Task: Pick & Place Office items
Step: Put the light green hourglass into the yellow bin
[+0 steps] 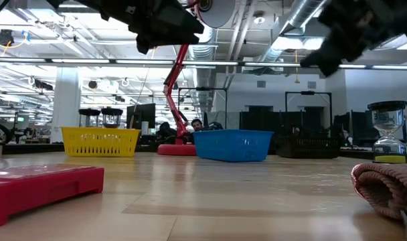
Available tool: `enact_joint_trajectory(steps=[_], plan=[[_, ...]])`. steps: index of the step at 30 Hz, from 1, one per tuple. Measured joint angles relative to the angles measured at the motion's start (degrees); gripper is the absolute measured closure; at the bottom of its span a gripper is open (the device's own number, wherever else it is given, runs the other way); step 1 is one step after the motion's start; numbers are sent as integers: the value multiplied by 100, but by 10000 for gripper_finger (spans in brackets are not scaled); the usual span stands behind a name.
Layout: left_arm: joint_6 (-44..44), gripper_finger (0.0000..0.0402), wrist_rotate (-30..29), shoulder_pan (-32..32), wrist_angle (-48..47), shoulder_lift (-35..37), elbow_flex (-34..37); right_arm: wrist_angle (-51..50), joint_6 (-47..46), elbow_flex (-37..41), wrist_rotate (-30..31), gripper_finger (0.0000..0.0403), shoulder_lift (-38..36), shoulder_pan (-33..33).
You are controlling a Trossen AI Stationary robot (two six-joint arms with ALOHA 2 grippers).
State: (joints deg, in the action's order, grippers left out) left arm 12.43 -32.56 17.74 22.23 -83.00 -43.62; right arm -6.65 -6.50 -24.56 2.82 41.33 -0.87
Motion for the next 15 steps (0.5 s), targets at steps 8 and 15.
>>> enact_joint_trajectory(steps=[8, 15], plan=[[29, 262, 1, -345, 157, 0, 0, 1161, 844, 2, -42, 378, 329, -99], [25, 262, 1, -400, 171, 1, 0, 1181, 806, 2, -66, 295, 800, -9]])
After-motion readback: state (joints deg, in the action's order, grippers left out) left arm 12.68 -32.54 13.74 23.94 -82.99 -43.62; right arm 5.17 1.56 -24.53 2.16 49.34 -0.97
